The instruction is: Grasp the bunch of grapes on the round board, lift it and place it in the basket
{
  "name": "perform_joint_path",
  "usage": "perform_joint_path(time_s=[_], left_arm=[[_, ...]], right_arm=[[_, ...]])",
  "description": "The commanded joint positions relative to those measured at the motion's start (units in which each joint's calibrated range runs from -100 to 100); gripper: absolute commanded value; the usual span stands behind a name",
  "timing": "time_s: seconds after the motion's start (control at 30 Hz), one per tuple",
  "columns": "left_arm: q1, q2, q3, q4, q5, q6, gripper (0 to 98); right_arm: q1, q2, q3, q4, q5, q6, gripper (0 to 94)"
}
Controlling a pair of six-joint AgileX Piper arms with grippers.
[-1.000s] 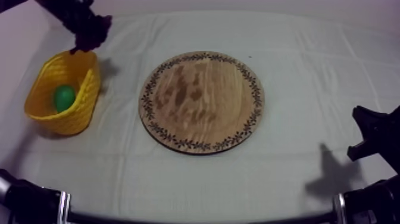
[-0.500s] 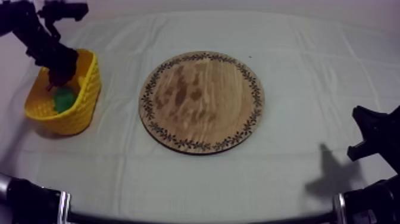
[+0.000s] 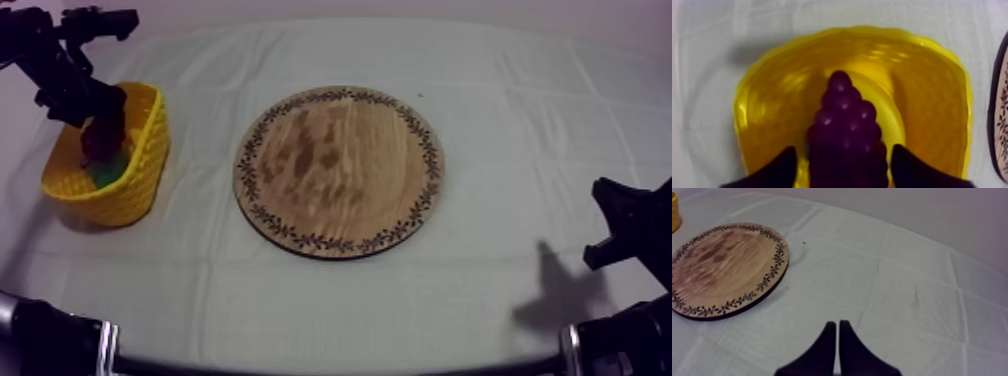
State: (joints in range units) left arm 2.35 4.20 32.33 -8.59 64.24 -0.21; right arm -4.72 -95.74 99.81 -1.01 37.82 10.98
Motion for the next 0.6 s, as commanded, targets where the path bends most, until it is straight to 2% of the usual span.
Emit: perform_joint_path(time_s=[0.0, 0.17, 0.57], left_arm=[[0.3, -0.4, -0.1, -0.40, 0.2, 2.0, 89.3], [0.7, -1.7, 0.0, -0.93, 0.3, 3.7, 95.2], [-0.5, -10.7, 2.7, -0.95, -1.5, 4.3, 96.1]], right_arm=[[0.0, 0.0, 0.0, 0.0, 0.0, 0.0, 0.4], [0.0, 0.0, 0.0, 0.0, 0.0, 0.0, 0.4], [0.0, 0.0, 0.0, 0.0, 0.0, 0.0, 0.4]])
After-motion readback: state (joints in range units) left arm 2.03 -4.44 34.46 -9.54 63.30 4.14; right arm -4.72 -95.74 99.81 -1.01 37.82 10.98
